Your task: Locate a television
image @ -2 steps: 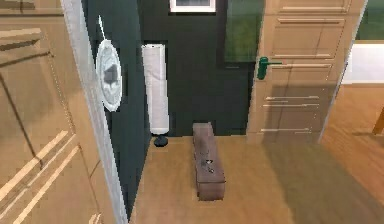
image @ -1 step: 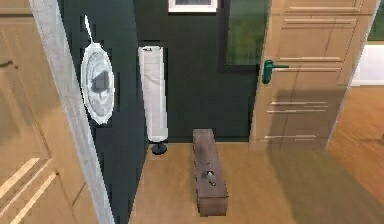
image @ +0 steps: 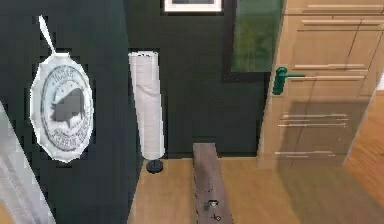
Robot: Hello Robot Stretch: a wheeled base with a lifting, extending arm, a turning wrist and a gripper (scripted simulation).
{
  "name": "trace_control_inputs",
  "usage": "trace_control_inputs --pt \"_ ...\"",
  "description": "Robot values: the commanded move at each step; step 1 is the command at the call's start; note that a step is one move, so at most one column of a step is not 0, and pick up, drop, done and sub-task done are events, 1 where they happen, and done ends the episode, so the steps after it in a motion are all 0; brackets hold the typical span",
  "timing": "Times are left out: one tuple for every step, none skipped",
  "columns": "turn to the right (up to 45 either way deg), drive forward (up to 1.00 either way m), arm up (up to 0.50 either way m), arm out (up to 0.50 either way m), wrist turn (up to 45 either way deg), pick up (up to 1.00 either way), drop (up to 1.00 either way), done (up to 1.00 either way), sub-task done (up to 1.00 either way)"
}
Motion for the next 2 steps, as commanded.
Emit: trace_control_inputs --pt "45.0 0.0 0.0 0.0 0.0 0.0 0.0 0.0 0.0" --pt "12.0 0.0 0.0 0.0 0.0 0.0 0.0 0.0 0.0"
